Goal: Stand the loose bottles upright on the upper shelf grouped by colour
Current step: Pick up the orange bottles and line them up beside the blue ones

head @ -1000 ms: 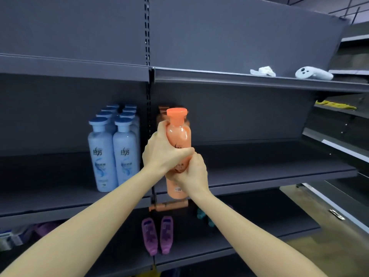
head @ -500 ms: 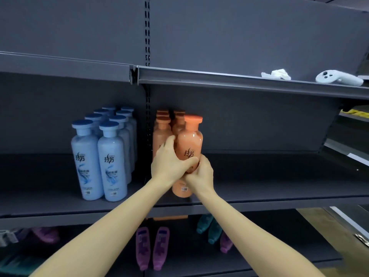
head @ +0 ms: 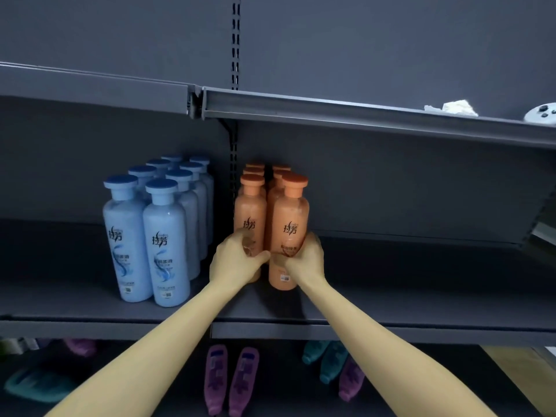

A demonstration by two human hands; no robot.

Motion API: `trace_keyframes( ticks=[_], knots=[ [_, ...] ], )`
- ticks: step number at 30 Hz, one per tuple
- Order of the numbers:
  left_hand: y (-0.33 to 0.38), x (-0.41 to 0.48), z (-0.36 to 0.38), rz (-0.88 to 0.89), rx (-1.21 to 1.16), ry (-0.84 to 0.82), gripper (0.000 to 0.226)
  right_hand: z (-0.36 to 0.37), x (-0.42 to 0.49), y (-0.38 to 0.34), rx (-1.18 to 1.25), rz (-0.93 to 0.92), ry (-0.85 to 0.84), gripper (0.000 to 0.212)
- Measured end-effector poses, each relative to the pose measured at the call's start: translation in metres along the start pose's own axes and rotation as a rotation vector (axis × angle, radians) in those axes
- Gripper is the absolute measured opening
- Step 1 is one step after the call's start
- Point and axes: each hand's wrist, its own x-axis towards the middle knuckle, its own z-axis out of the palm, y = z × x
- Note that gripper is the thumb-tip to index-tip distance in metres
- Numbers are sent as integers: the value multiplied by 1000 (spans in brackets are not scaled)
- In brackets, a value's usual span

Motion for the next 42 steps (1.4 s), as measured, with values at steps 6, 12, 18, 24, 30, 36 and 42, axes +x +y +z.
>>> trace_keyframes(
  ticks=[6, 12, 18, 24, 30, 36, 42],
  knots=[
    [-19, 8, 2, -64, 71, 53, 45, 12, 14, 4, -4, 7, -60, 54],
    [-32, 17, 3, -125, 93, 39, 72, 20, 21, 15, 35, 14, -61, 48],
    [-35, 22, 12, -141, 56, -36, 85, 22, 18, 23, 74, -32, -100, 60],
    [-31, 28, 20, -182, 90, -72, 90, 25, 6, 34, 38, -7, -183, 87],
    [-35, 34, 23, -171, 92, -97, 92, 23, 8, 31, 5, 26, -221, 87],
    [-37, 36, 21, -158, 88, -114, 95, 25, 9, 30, 7, 22, -217, 84],
    [-38, 35, 22, -154, 81, -125, 96, 24, 9, 31, 9, 34, -237, 85]
  ],
)
